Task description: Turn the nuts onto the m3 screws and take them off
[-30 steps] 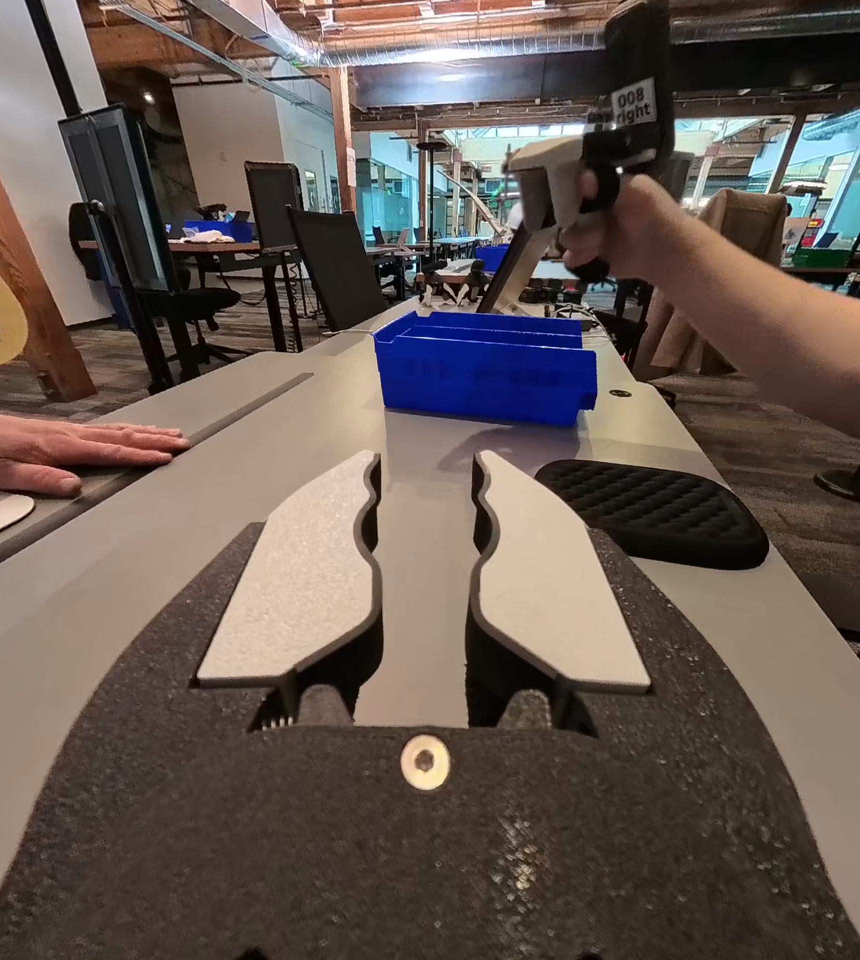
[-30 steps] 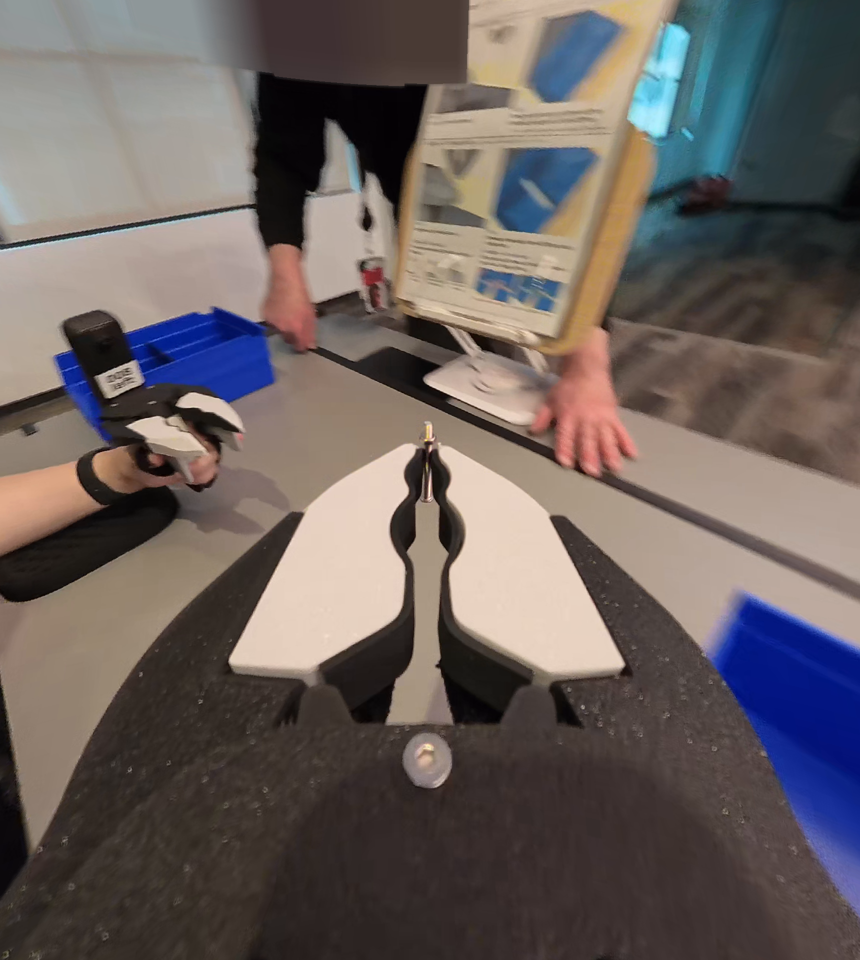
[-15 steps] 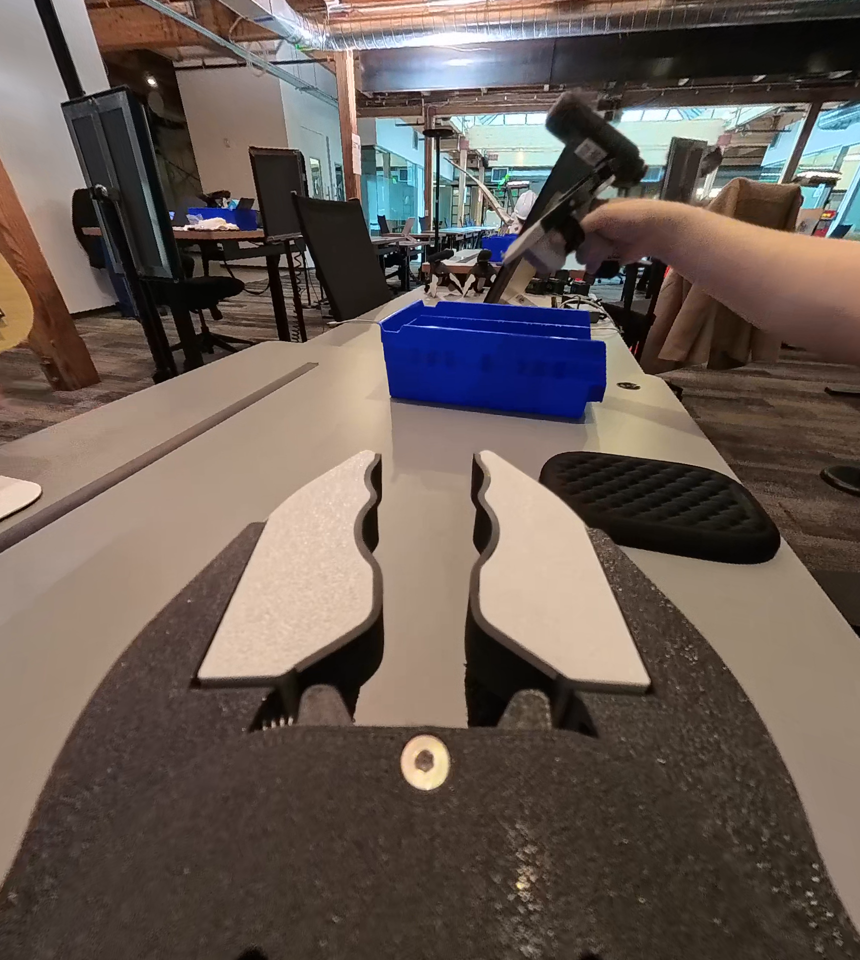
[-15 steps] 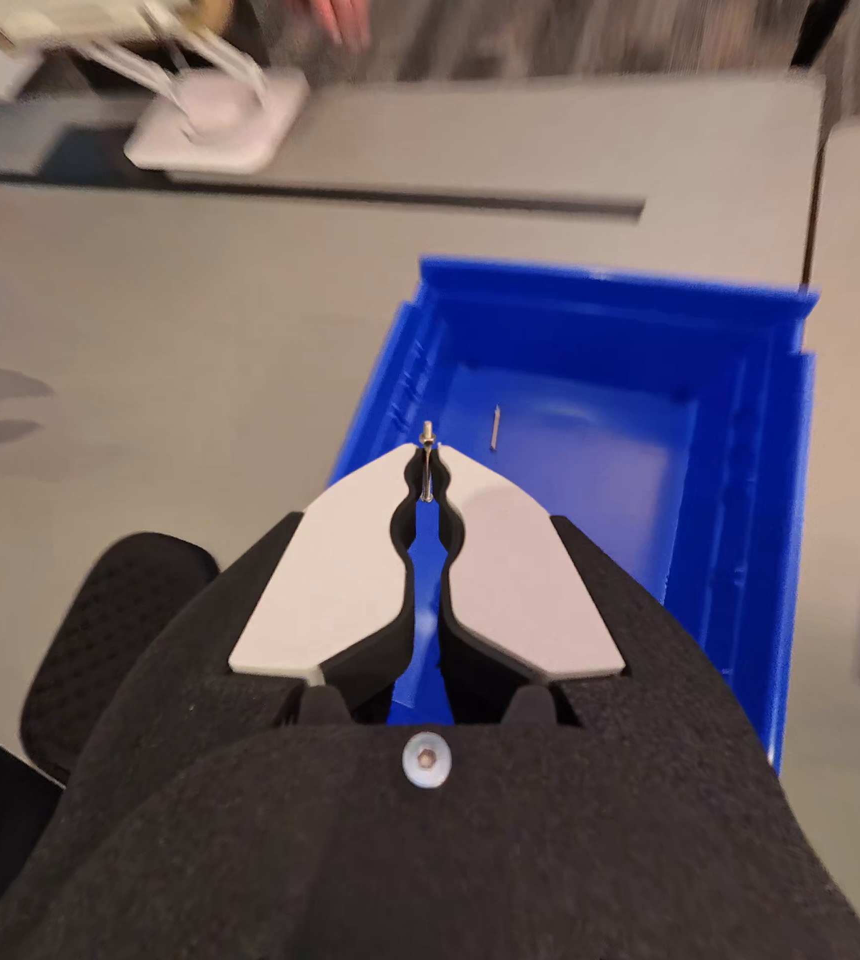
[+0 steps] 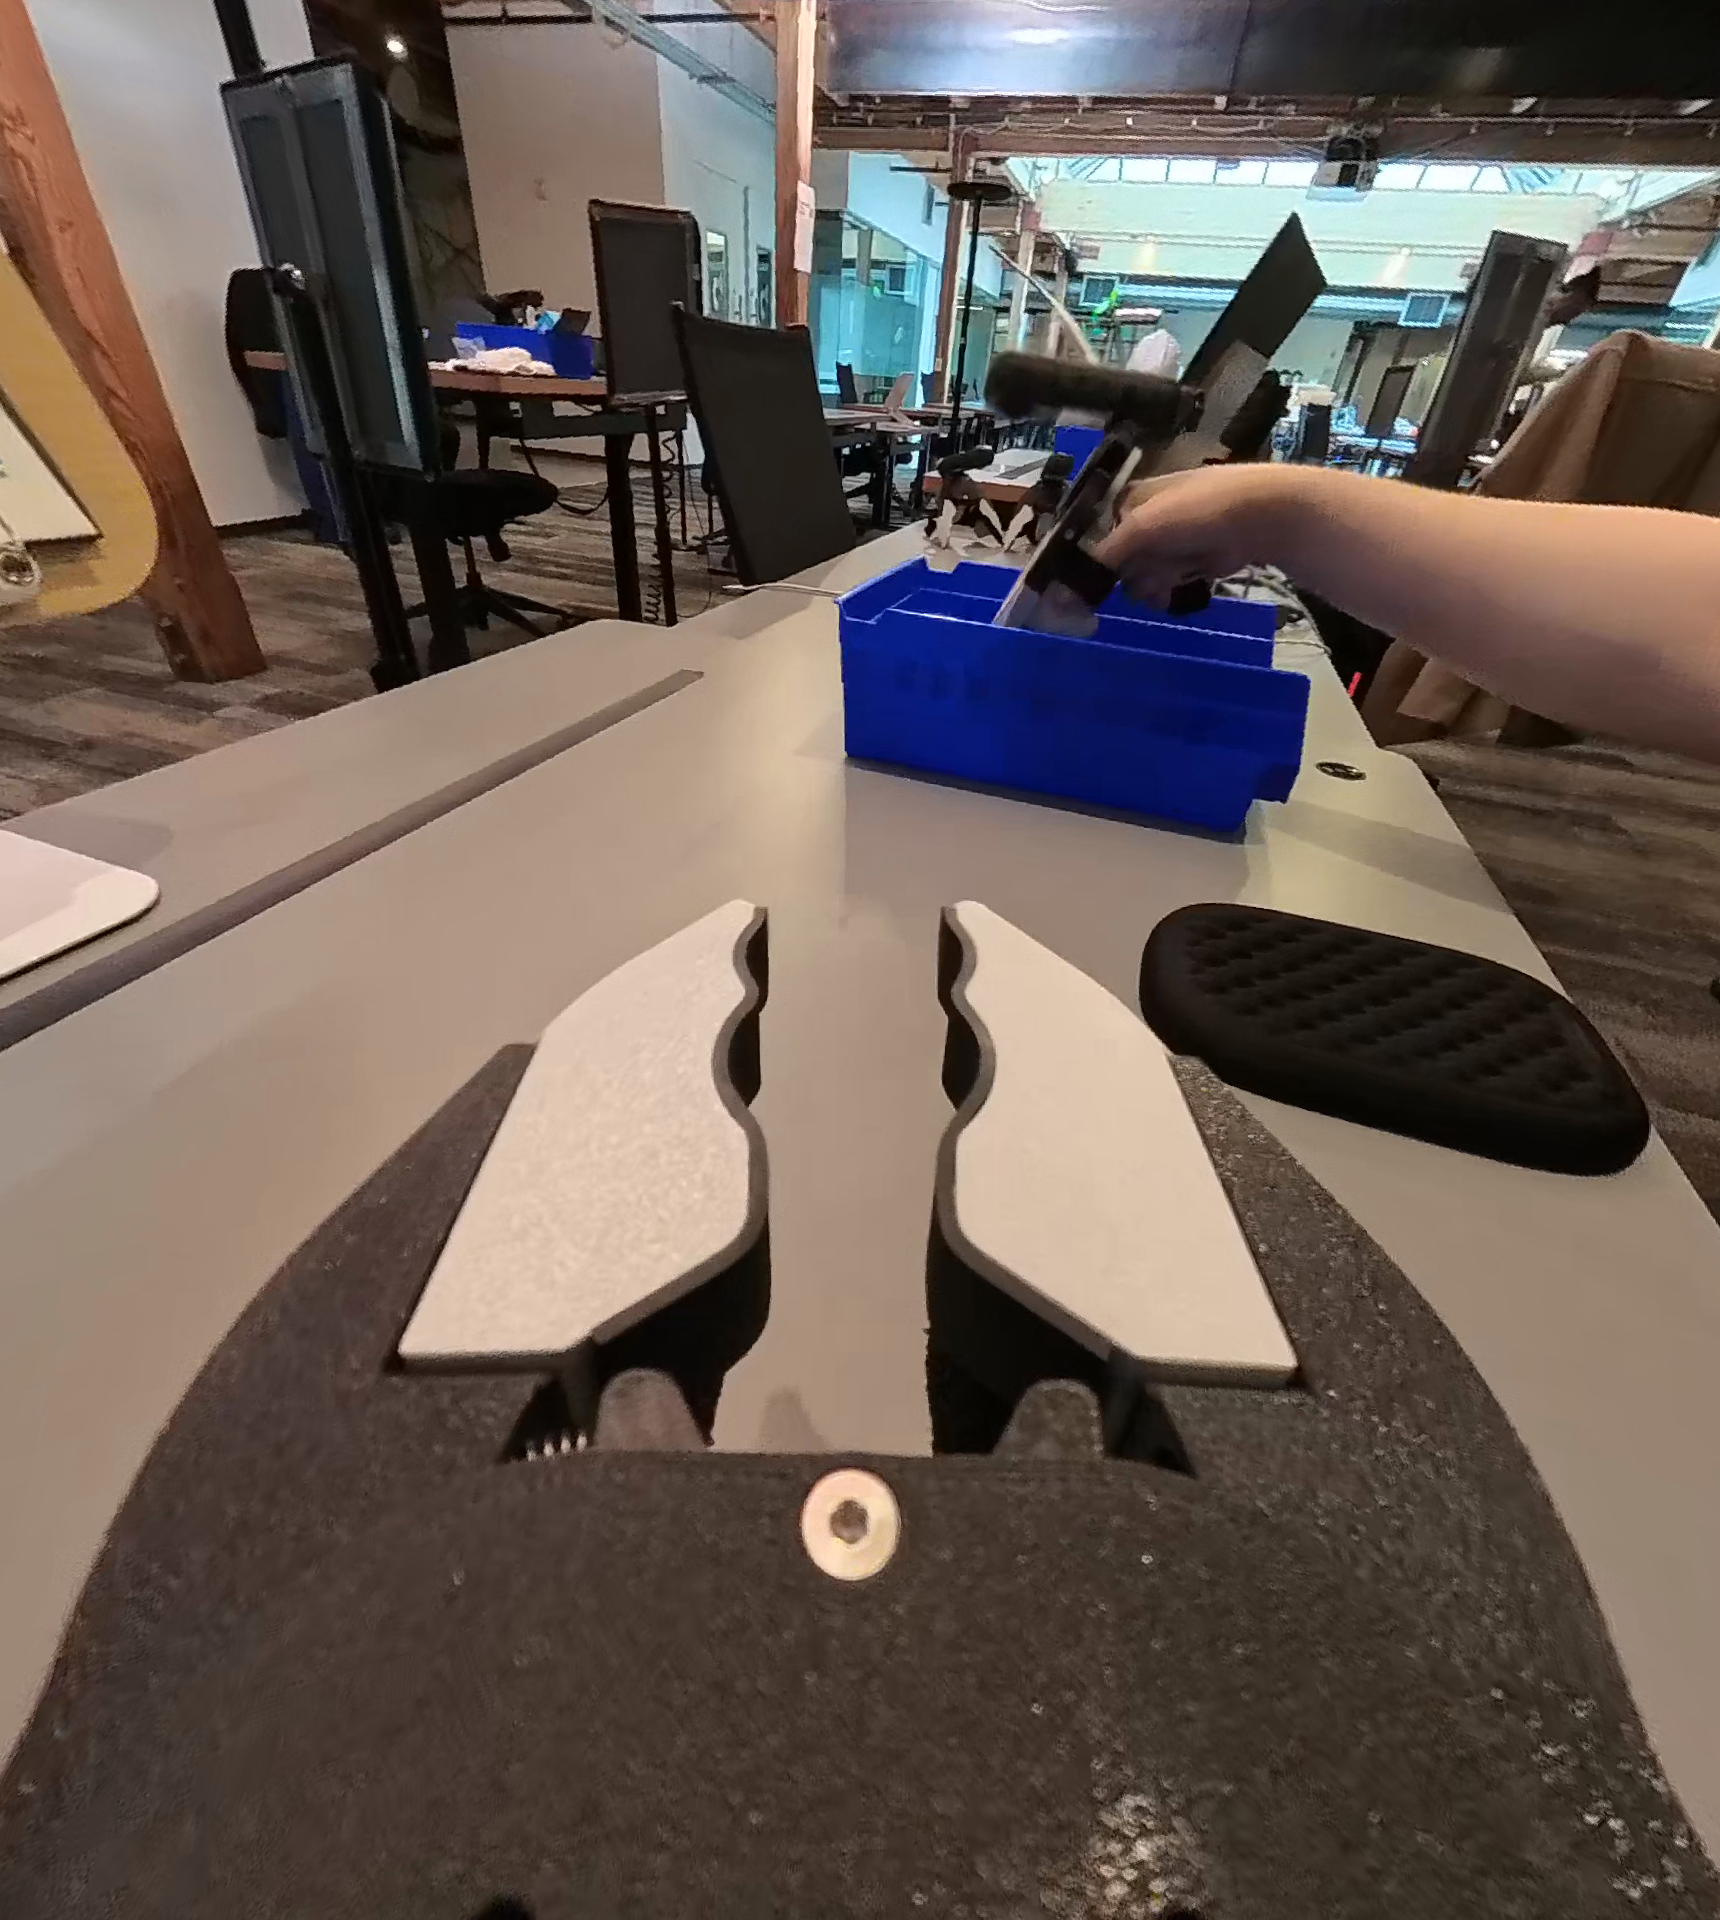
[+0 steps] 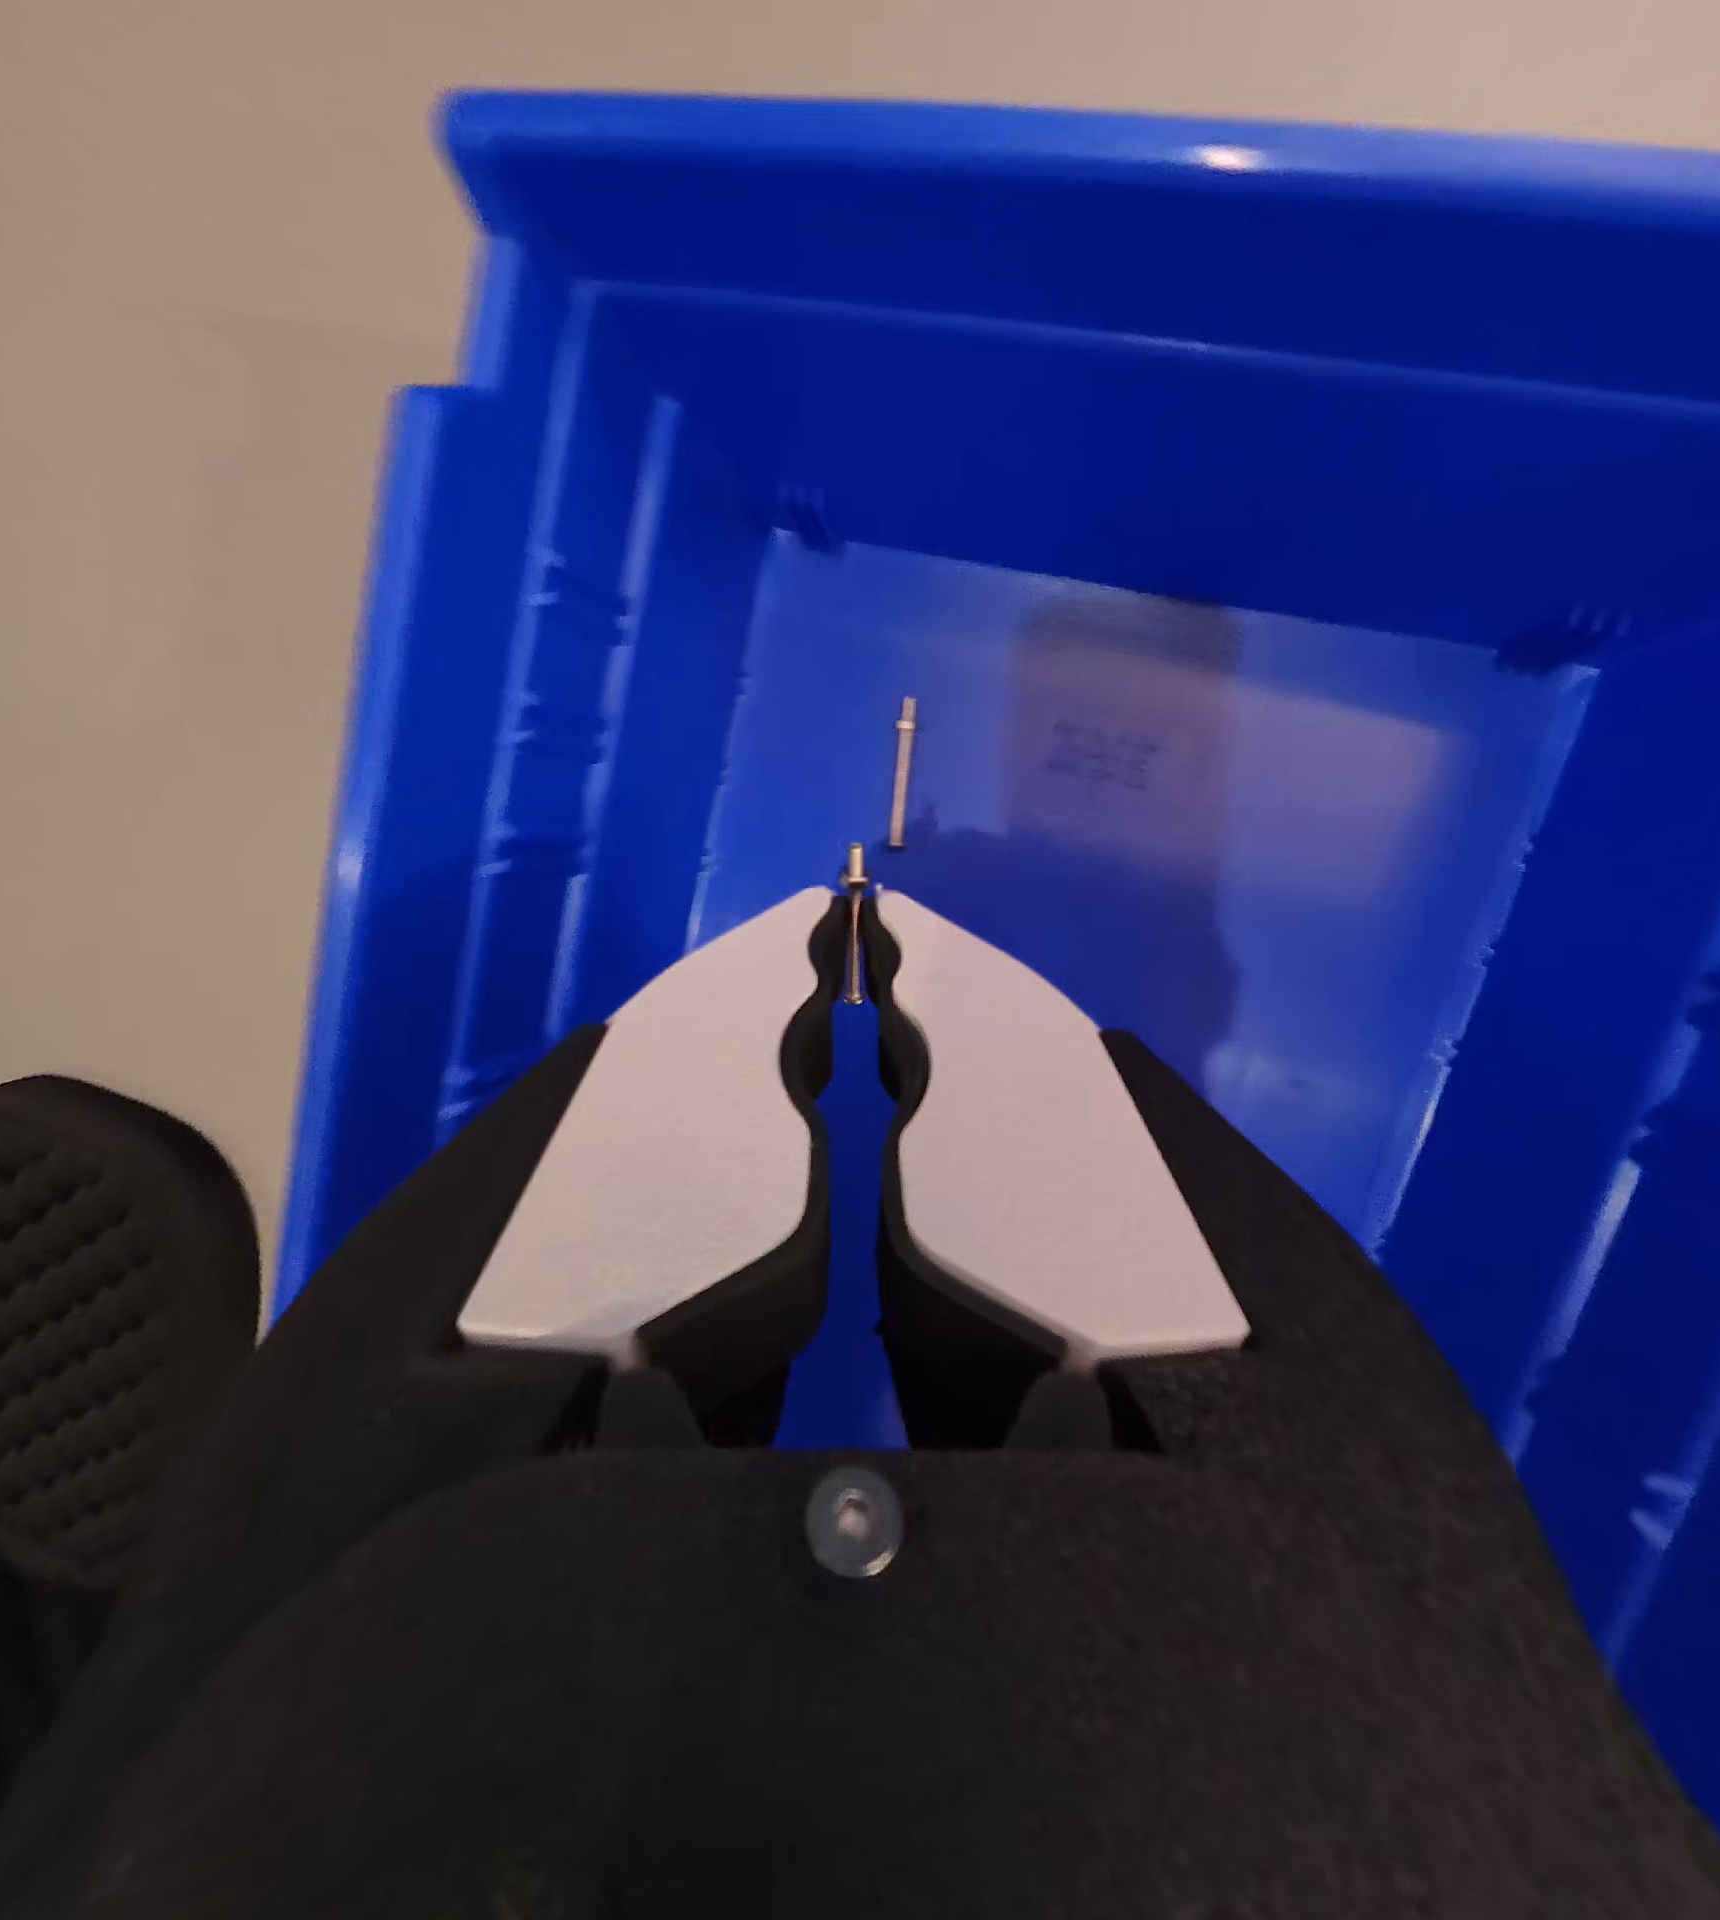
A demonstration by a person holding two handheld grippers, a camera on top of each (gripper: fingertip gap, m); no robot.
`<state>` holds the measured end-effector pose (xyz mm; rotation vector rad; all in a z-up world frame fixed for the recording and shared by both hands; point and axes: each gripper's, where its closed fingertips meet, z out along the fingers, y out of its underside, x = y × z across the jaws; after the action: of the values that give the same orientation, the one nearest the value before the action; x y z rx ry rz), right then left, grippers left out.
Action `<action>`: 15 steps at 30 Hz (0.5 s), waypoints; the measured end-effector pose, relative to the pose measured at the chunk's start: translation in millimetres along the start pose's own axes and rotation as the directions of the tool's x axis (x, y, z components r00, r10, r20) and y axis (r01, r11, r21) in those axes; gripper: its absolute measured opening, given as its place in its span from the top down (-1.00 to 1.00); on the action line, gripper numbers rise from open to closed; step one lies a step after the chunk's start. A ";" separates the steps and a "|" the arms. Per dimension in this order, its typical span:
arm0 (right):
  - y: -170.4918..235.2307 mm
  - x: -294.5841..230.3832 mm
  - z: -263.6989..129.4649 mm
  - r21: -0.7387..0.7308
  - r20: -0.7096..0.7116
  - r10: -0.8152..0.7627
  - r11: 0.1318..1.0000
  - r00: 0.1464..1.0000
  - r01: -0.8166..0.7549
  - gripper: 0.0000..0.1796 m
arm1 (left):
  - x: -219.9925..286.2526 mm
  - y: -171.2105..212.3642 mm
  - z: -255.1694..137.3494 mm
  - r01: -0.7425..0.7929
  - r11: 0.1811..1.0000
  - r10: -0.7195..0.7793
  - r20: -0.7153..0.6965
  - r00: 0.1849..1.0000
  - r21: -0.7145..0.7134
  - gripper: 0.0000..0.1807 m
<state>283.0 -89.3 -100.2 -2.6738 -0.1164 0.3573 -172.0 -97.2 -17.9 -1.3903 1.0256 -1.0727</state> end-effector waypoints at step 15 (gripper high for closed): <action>2.7 31.4 40.3 -0.182 -0.031 0.029 0.983 0.999 -0.034 0.97 | 3.2 -9.6 -11.1 -0.043 0.998 0.047 0.094 0.994 -0.040 0.67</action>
<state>302.5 -70.8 -143.7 -2.8640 -0.1035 0.3337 -181.8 -102.0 -7.6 -1.4283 1.0074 -0.9494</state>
